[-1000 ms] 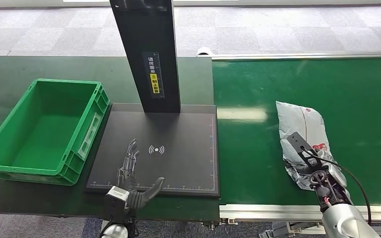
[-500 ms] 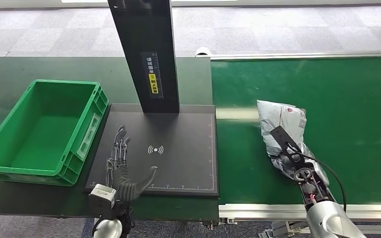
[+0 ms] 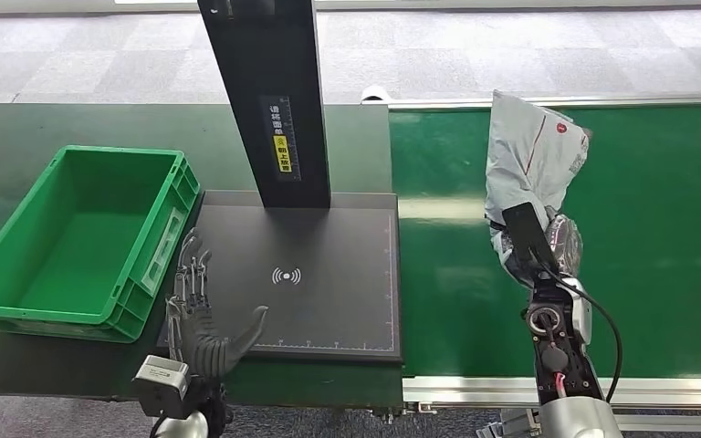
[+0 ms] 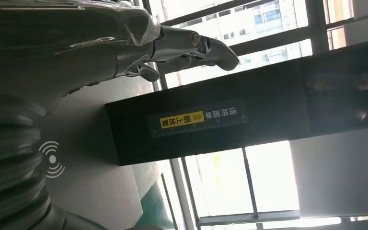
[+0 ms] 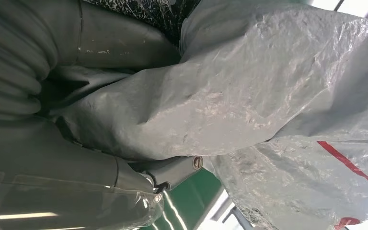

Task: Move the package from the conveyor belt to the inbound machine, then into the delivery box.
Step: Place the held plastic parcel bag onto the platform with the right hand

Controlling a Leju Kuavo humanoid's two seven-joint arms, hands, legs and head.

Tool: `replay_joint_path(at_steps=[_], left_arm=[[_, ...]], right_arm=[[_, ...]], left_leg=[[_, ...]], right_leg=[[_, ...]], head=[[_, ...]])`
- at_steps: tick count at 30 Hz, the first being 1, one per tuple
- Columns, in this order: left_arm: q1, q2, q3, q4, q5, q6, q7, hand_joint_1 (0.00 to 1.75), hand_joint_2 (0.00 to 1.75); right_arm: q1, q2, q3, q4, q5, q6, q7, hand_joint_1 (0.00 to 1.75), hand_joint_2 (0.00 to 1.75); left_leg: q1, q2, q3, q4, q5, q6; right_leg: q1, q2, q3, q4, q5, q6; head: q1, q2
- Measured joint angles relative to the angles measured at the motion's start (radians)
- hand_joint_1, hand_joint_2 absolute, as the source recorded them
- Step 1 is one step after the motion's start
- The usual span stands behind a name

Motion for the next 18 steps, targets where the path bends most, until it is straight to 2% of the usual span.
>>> replay_joint_path(at_steps=[2,5,8,12,18], left_arm=[[0.004,0.0,0.007,-0.012,-0.002,0.001,-0.001,0.0,1.75],[0.005,0.0,0.016,-0.026,-0.009,0.015,-0.016,0.0,1.75],[0.001,0.003,0.036,-0.049,-0.011,0.032,-0.03,0.0,1.75],[-0.026,0.006,0.081,-0.076,-0.011,0.046,-0.034,0.0,1.75],[-0.064,0.006,0.153,-0.09,-0.002,0.045,-0.028,0.0,1.75]], right_arm=[[0.027,0.007,0.012,-0.077,-0.021,-0.004,-0.005,1.75,1.75],[0.079,0.018,0.035,-0.189,-0.103,-0.006,-0.09,1.75,1.75],[0.167,0.048,0.095,-0.343,-0.138,0.048,-0.155,1.75,1.75],[0.23,0.094,0.259,-0.473,-0.018,0.17,-0.166,1.75,1.75],[0.205,0.135,0.461,-0.48,0.098,0.304,-0.172,1.75,1.75]], left_leg=[[0.0,0.0,0.0,0.0,0.0,0.0],[0.0,0.0,0.0,0.0,0.0,0.0],[0.0,0.0,0.0,0.0,0.0,0.0],[0.001,0.002,0.0,-0.001,0.0,0.0],[0.002,0.002,0.0,-0.001,0.001,-0.002]], right_leg=[[0.0,0.0,0.0,0.0,0.0,0.0],[0.0,0.0,0.0,0.0,0.0,0.0],[0.0,0.0,0.0,0.0,0.0,0.0],[0.002,0.001,0.0,0.0,0.0,-0.001],[0.002,0.001,0.0,0.0,-0.001,-0.001]], head=[[0.0,0.0],[0.001,0.0],[0.001,0.0],[0.0,0.0],[0.001,0.0]])
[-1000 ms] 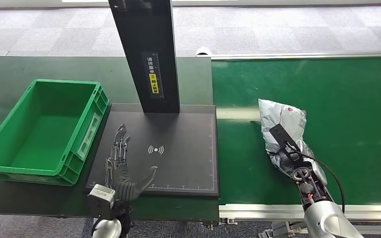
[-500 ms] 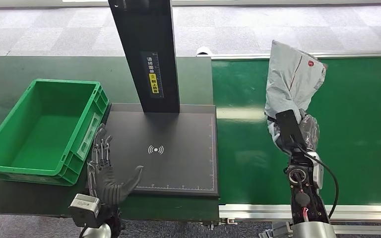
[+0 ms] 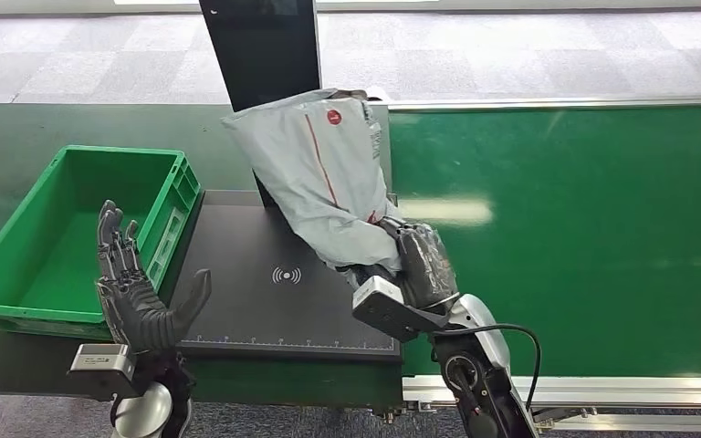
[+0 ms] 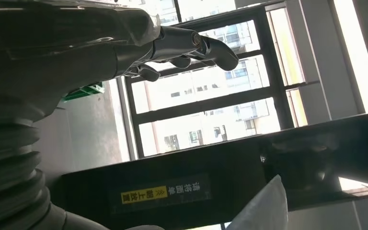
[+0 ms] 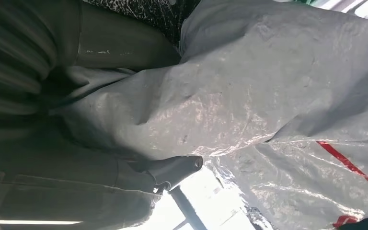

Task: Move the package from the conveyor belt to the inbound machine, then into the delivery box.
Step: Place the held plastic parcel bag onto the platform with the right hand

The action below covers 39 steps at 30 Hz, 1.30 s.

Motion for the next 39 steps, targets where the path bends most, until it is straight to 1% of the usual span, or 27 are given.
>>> replay_joint_path(at_steps=[5,9,12,13,16,17,22,26,36,39], left_arm=[[-0.017,0.0,0.042,-0.001,0.001,0.001,0.015,0.0,1.75],[-0.024,-0.001,0.062,-0.001,0.0,0.001,0.024,0.0,1.75],[-0.025,-0.002,0.068,-0.001,0.0,0.006,0.026,0.0,1.75],[-0.025,-0.003,0.069,-0.001,-0.001,0.009,0.027,0.0,1.75],[-0.025,-0.006,0.074,-0.001,-0.002,0.014,0.029,0.0,1.75],[-0.025,-0.007,0.077,-0.001,-0.003,0.015,0.03,0.0,1.75],[-0.018,-0.013,0.091,-0.005,-0.011,0.025,0.04,0.0,1.75],[-0.013,-0.017,0.102,-0.012,-0.017,0.026,0.046,0.0,1.75],[-0.006,-0.024,0.111,-0.019,-0.021,0.026,0.048,0.0,1.75],[-0.006,-0.025,0.112,-0.019,-0.021,0.021,0.047,0.0,1.75]], right_arm=[[-0.036,0.011,0.087,0.078,0.024,0.041,0.011,1.75,1.75],[-0.056,0.015,0.112,0.134,0.025,0.058,0.029,1.75,1.75],[-0.068,0.016,0.12,0.16,0.03,0.062,0.062,1.75,1.75],[-0.072,0.016,0.12,0.169,0.033,0.062,0.079,1.34,1.75],[-0.085,0.018,0.12,0.195,0.045,0.059,0.118,0.03,1.75],[-0.089,0.019,0.12,0.204,0.053,0.054,0.133,0.0,1.75],[-0.105,0.027,0.107,0.244,0.101,-0.004,0.223,0.0,1.75],[-0.107,0.032,0.086,0.255,0.111,-0.016,0.253,0.0,1.75],[-0.106,0.037,0.067,0.263,0.116,-0.023,0.254,0.0,1.75],[-0.106,0.039,0.064,0.263,0.081,-0.022,0.202,0.0,1.75]], left_leg=[[-0.001,0.0,0.0,0.0,0.0,0.0],[-0.001,0.0,0.0,0.0,0.0,0.0],[-0.001,0.0,0.0,0.0,0.0,0.0],[-0.001,0.0,0.0,0.0,0.0,0.0],[-0.001,0.0,0.0,0.0,0.0,0.0],[-0.001,0.0,0.0,0.0,0.0,0.0],[-0.001,0.0,0.0,0.0,0.0,0.0],[-0.001,0.0,0.0,0.0,0.0,0.0],[-0.001,0.0,0.0,0.0,0.0,0.0],[-0.001,0.0,0.0,0.0,0.0,0.0]], right_leg=[[-0.001,0.0,0.0,0.0,0.0,0.0],[-0.001,0.0,0.0,0.0,0.0,0.0],[-0.001,0.0,0.0,0.0,0.0,0.0],[-0.001,0.0,0.0,0.0,0.0,0.0],[-0.001,0.0,0.0,0.0,0.0,0.0],[-0.001,0.0,0.0,0.0,0.0,0.0],[-0.001,0.0,0.0,0.0,0.0,0.0],[-0.001,0.0,0.0,0.0,0.0,0.0],[-0.001,0.0,-0.001,0.0,0.0,0.0],[-0.001,0.0,-0.001,0.0,0.0,0.0]], head=[[0.0,0.0],[0.0,0.0],[0.0,0.0],[0.0,0.0],[0.0,0.0],[0.0,0.0],[0.0,0.0],[0.0,0.0],[0.0,0.0],[0.0,0.0]])
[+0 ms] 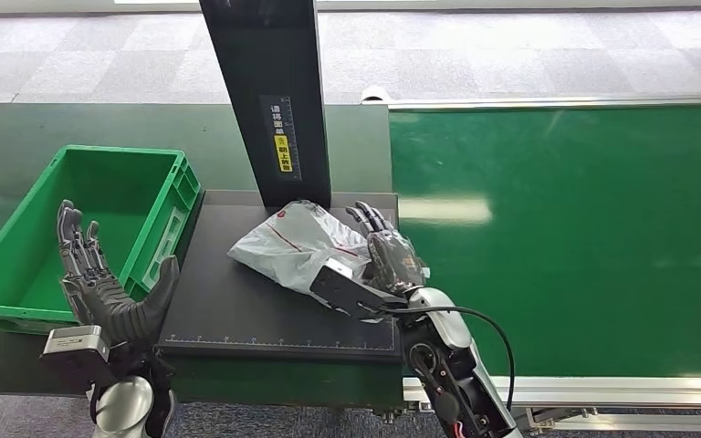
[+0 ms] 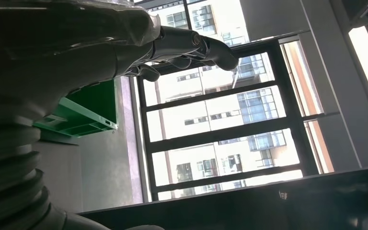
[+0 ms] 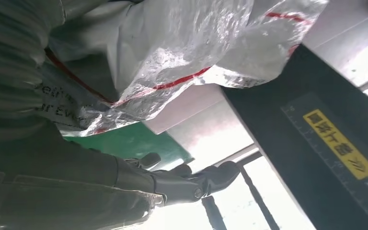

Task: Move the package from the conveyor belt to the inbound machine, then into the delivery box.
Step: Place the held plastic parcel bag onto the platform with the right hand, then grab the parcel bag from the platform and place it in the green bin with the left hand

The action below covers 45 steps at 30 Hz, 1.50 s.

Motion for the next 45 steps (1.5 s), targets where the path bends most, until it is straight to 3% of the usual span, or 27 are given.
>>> replay_joint_path(at_steps=[6,10,12,16,22,29,33,39,45], left_arm=[[-0.004,-0.003,-0.003,0.007,-0.006,-0.046,0.0,0.0,1.75],[-0.029,-0.003,-0.038,0.056,-0.102,-0.138,0.054,0.0,1.75],[-0.05,-0.003,-0.07,0.106,-0.159,-0.181,0.076,0.0,1.75],[-0.083,-0.003,-0.121,0.199,-0.2,-0.206,0.086,0.0,1.75],[-0.112,-0.003,-0.155,0.26,-0.236,-0.254,0.106,0.0,1.75],[-0.229,-0.016,-0.237,0.483,-0.389,-0.325,0.144,0.0,1.75],[-0.298,-0.027,-0.3,0.642,-0.507,-0.339,0.185,0.0,1.75],[-0.421,-0.052,-0.403,0.891,-0.723,-0.307,0.342,0.0,1.75],[-0.506,-0.072,-0.439,1.037,-0.756,-0.314,0.364,0.0,1.75]], right_arm=[[0.008,0.012,-0.026,-0.017,-0.135,-0.001,-0.197,0.0,1.75],[0.062,0.019,-0.074,-0.156,-0.447,0.075,-0.412,0.0,1.75],[0.102,0.02,-0.107,-0.281,-0.597,0.116,-0.465,0.0,1.75],[0.162,0.019,-0.175,-0.491,-0.717,0.16,-0.473,0.0,1.75],[0.204,0.018,-0.23,-0.615,-0.805,0.184,-0.514,0.0,1.75],[0.263,0.034,-0.441,-0.779,-1.043,0.294,-0.533,0.0,1.75],[0.292,0.054,-0.544,-0.812,-1.052,0.337,-0.561,0.0,1.75],[0.293,0.081,-0.604,-0.827,-1.013,0.348,-0.56,0.0,1.75],[0.289,0.098,-0.622,-0.826,-0.998,0.348,-0.556,0.0,1.75]], left_leg=[[0.0,0.0,0.0,0.0,0.0,0.0],[0.0,-0.002,0.0,0.001,0.0,0.0],[-0.001,-0.002,0.0,0.001,0.0,0.0],[-0.001,0.0,0.0,0.0,0.0,0.0],[-0.001,-0.001,0.001,0.001,0.0,0.0],[-0.001,-0.002,0.0,0.001,0.0,0.0],[-0.002,-0.002,0.0,0.001,0.0,0.0],[-0.001,-0.002,0.001,0.001,0.0,0.0],[-0.001,-0.003,0.003,0.0,0.0,0.0]], right_leg=[[0.0,0.0,-0.001,0.0,0.0,0.0],[-0.001,-0.002,-0.001,0.0,0.0,0.0],[-0.001,-0.002,-0.001,0.0,0.0,0.0],[-0.002,0.0,-0.001,0.0,0.0,0.0],[-0.001,-0.001,-0.001,-0.001,0.001,0.0],[-0.002,-0.002,0.0,-0.001,0.001,0.0],[-0.002,-0.002,0.0,-0.001,0.001,0.001],[-0.002,-0.002,0.001,0.0,0.001,0.0],[-0.002,-0.003,0.005,0.0,0.0,0.001]], head=[[0.0,0.0],[0.0,0.0],[0.0,0.0],[0.0,0.0],[0.0,0.0],[0.0,0.0],[0.0,0.0],[0.0,0.0],[0.0,0.0]])
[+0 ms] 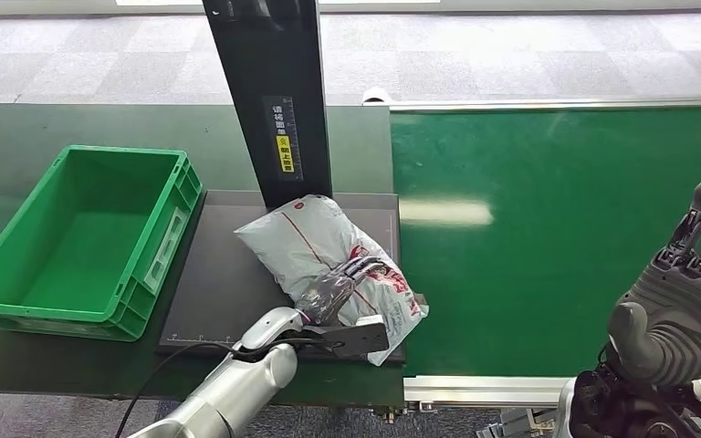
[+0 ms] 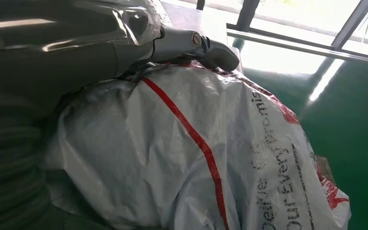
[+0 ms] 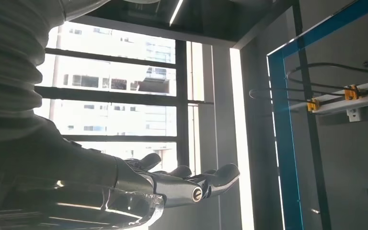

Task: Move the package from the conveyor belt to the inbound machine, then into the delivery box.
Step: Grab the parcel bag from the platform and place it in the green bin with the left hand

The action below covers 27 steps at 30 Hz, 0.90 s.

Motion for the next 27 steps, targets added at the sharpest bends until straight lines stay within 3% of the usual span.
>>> replay_joint_path(at_steps=[2,3,6,7,20,27], left_arm=[[-0.015,-0.004,-0.006,0.024,0.0,0.0,0.0,0.01,1.75],[-0.02,-0.005,-0.009,0.033,-0.002,0.002,0.0,0.13,1.75],[-0.028,-0.009,-0.011,0.051,-0.013,0.011,0.001,1.34,1.75],[-0.03,-0.01,-0.011,0.054,-0.017,0.015,0.002,1.66,1.75],[-0.012,-0.002,0.048,0.027,0.006,0.114,-0.045,1.71,1.75],[0.084,0.027,0.129,-0.219,0.149,0.104,-0.145,1.75,1.75]], right_arm=[[0.0,0.003,-0.003,0.0,0.002,0.0,0.001,0.0,1.75],[-0.001,0.004,-0.004,0.0,0.004,-0.001,0.001,0.0,1.75],[-0.001,0.008,-0.008,0.0,0.008,-0.007,0.005,0.0,1.75],[-0.001,0.009,-0.009,0.0,0.009,-0.009,0.007,0.0,1.75],[0.003,0.025,-0.024,0.0,0.009,-0.033,0.018,0.0,1.75],[0.034,0.033,-0.031,-0.001,0.003,-0.05,0.01,0.0,1.75]], left_leg=[[0.0,0.0,0.001,0.0,0.0,0.0],[0.0,0.0,0.002,0.0,0.0,0.0],[0.0,0.0,0.003,0.0,0.0,0.0],[0.0,0.0,0.004,0.0,0.0,0.0],[0.0,0.0,0.005,0.0,0.0,0.0],[0.0,0.001,0.0,0.0,0.0,0.0]], right_leg=[[0.0,0.0,0.001,0.0,0.0,0.0],[0.0,0.0,0.002,0.0,0.0,0.0],[0.0,-0.001,0.004,0.0,0.0,0.0],[0.0,-0.001,0.005,0.0,0.0,0.0],[0.0,0.0,0.004,0.0,0.0,0.0],[0.001,0.001,-0.001,0.0,0.0,0.0]], head=[[0.0,0.0],[0.0,0.0],[0.0,0.0],[0.0,0.0],[0.0,0.0],[0.0,0.0]])
